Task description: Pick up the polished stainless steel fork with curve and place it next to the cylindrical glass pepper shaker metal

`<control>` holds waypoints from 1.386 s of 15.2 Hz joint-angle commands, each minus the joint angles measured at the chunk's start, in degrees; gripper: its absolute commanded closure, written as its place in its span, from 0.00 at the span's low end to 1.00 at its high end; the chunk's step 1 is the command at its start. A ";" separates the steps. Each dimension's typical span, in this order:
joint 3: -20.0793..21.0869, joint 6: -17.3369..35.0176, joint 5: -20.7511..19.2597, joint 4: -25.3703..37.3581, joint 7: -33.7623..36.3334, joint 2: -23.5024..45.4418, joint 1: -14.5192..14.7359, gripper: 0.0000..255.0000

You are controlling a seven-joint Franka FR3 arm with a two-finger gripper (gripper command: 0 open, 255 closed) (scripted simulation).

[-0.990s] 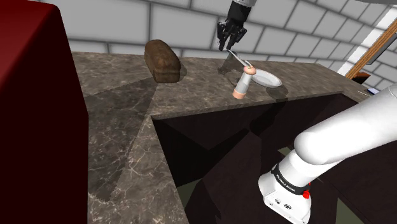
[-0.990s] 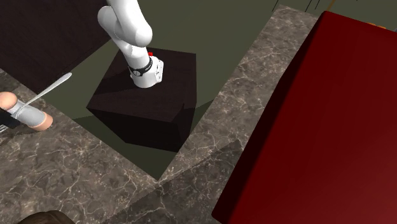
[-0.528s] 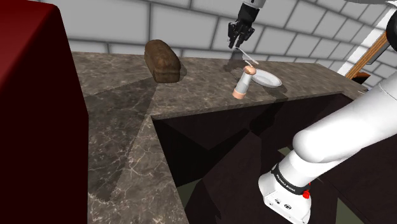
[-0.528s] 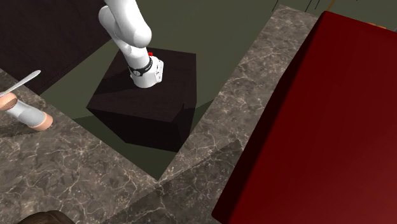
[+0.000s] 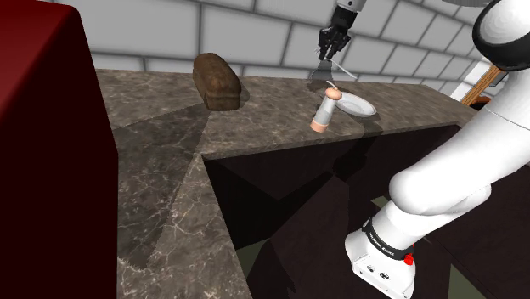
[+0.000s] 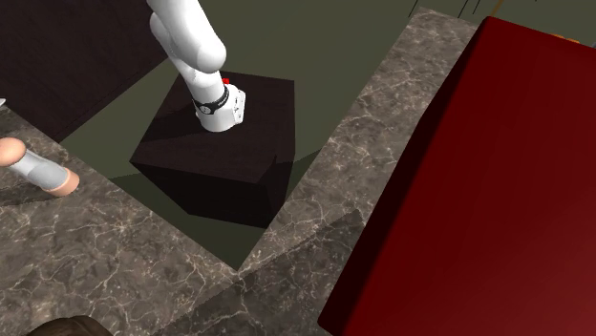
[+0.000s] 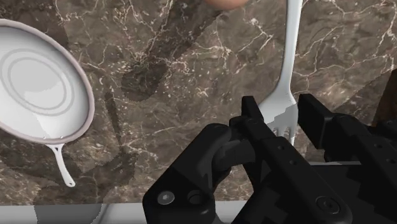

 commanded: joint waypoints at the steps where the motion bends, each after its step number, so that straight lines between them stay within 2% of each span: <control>1: -1.07 -0.06 -0.01 2.55 -2.19 2.54 -1.06 1.00; 7: -3.87 -3.49 0.46 15.88 -8.43 12.63 -4.56 1.00; 21: -3.84 7.78 0.53 3.44 -8.77 11.46 -4.53 1.00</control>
